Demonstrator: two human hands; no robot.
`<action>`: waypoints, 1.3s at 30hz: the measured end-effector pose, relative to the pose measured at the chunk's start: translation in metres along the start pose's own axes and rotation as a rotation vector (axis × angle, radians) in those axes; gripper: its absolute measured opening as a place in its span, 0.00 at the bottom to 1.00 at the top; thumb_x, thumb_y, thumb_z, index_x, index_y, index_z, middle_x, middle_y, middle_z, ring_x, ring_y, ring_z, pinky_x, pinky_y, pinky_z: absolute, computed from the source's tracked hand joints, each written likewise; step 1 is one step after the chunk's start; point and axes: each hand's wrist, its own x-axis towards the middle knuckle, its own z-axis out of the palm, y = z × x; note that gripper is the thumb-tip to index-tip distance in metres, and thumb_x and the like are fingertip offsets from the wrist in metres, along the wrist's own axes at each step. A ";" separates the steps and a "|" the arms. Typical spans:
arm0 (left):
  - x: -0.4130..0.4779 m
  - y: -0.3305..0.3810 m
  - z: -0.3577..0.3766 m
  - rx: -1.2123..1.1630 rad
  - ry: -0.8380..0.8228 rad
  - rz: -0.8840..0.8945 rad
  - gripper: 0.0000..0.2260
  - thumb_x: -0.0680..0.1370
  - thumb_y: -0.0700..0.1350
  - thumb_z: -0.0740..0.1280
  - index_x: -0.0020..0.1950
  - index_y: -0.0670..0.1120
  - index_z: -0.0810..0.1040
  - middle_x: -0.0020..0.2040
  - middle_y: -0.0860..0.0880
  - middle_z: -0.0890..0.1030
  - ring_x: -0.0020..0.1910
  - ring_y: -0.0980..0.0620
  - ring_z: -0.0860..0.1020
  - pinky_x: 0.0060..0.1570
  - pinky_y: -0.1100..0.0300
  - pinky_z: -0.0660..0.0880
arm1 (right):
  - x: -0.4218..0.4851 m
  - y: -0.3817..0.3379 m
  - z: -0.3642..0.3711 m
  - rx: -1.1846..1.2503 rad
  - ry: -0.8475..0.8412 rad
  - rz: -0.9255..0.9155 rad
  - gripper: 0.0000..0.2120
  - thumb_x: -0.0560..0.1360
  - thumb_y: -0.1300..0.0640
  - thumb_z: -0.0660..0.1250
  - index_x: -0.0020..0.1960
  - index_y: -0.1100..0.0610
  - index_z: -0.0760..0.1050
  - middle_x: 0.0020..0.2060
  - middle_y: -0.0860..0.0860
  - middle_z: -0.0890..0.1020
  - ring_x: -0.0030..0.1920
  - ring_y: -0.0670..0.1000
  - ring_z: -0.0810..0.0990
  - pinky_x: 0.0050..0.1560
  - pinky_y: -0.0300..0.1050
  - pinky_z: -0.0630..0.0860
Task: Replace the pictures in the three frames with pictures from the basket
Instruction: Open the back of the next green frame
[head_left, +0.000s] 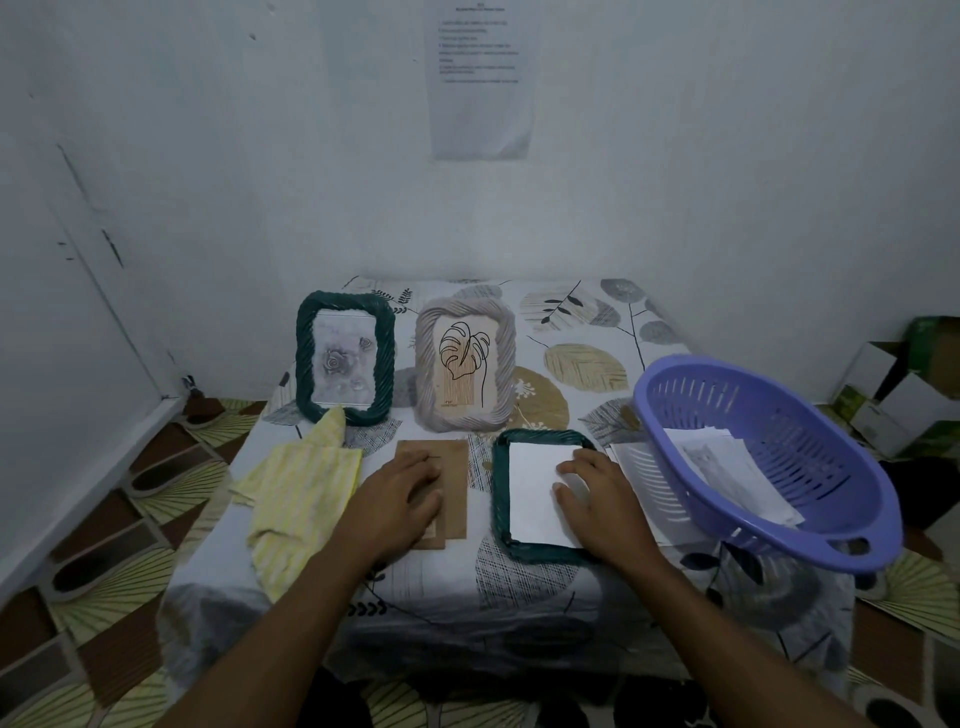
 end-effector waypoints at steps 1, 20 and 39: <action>-0.001 0.000 -0.001 0.006 0.001 0.001 0.19 0.77 0.56 0.65 0.65 0.50 0.75 0.72 0.52 0.69 0.69 0.53 0.68 0.63 0.61 0.65 | 0.000 0.000 -0.001 -0.003 -0.002 -0.003 0.14 0.78 0.54 0.64 0.62 0.56 0.76 0.69 0.52 0.71 0.70 0.50 0.66 0.64 0.35 0.58; 0.038 0.068 0.033 0.037 0.116 0.030 0.17 0.75 0.59 0.63 0.56 0.49 0.78 0.57 0.52 0.77 0.54 0.52 0.73 0.52 0.57 0.70 | 0.006 0.005 -0.009 0.061 0.110 0.031 0.12 0.79 0.61 0.61 0.61 0.59 0.76 0.64 0.54 0.75 0.65 0.54 0.71 0.66 0.41 0.63; 0.037 0.076 0.073 -0.061 0.248 -0.076 0.17 0.69 0.59 0.72 0.48 0.48 0.77 0.52 0.49 0.78 0.54 0.49 0.74 0.52 0.52 0.73 | 0.004 0.004 -0.010 0.099 0.128 0.047 0.14 0.77 0.62 0.63 0.62 0.58 0.76 0.60 0.54 0.79 0.61 0.53 0.74 0.62 0.44 0.68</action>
